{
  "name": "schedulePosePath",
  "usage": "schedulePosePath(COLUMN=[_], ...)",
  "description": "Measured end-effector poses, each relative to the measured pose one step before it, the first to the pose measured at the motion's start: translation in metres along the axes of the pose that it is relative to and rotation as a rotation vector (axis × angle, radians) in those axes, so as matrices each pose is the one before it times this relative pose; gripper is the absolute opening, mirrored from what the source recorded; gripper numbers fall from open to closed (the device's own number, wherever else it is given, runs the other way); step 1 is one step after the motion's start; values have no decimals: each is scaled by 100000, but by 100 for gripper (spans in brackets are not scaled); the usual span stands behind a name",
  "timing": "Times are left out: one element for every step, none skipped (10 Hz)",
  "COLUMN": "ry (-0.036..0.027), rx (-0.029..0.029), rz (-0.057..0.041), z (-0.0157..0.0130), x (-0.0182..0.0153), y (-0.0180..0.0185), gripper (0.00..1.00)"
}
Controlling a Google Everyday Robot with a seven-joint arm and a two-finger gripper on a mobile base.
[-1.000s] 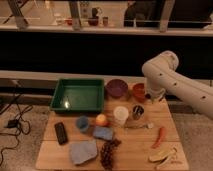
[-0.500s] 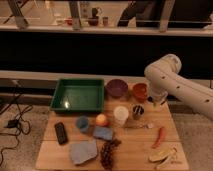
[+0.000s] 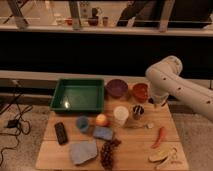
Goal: Wipe red bowl with brush
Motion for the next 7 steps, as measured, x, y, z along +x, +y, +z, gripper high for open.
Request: schedulePosePath(ry=[-311, -696, -656, -1124, -1323, -547, -135], rx=[-131, -395, -283, -150, -47, 129, 36], rz=[173, -20, -260, -307, -784, -683, -500], z=[125, 417, 418, 736, 927, 334, 175], x=[-16, -13, -38, -21, 77, 185, 223], y=[81, 181, 131, 160, 176, -28, -90], gripper=[0, 0, 0, 0, 0, 0, 0])
